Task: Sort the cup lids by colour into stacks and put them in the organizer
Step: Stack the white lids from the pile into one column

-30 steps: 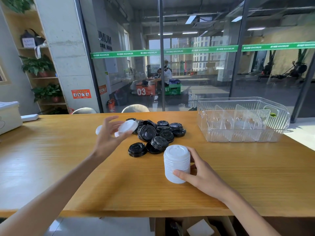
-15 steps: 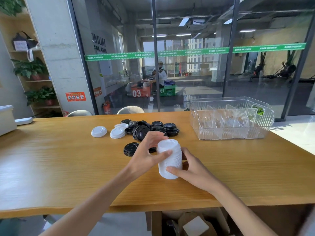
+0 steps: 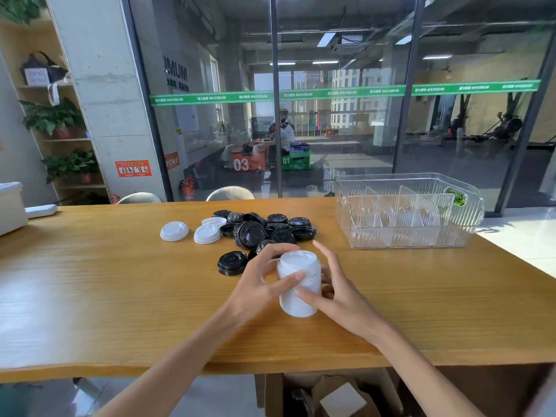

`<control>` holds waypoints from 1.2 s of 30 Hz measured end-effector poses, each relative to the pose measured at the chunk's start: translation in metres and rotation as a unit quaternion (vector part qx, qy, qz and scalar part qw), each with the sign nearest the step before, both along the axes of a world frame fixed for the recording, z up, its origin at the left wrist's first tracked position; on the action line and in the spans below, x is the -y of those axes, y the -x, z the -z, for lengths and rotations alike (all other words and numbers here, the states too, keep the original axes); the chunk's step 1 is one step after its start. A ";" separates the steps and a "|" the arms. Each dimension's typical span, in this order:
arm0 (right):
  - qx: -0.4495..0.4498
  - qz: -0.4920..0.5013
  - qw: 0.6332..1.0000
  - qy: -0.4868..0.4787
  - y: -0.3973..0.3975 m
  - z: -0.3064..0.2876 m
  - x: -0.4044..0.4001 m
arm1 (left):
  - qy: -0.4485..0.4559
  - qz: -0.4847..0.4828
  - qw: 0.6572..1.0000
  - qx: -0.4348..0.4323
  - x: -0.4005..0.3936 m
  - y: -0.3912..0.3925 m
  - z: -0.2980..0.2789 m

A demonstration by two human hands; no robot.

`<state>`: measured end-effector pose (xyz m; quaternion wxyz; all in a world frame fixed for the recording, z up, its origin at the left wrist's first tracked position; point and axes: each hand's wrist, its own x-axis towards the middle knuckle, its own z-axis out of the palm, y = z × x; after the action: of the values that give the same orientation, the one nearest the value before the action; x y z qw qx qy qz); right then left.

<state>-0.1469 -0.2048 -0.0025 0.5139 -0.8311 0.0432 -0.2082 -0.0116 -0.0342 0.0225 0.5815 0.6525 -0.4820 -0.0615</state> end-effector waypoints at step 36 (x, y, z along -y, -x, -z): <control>-0.009 0.011 0.996 -0.093 -0.010 -0.011 -0.010 | -0.027 0.049 0.987 -0.151 -0.001 0.008 0.008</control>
<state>-0.1371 -0.1943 0.0084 0.5866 -0.7808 0.0761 -0.2012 -0.0200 -0.0335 0.0146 0.6263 0.6268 -0.4181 -0.2002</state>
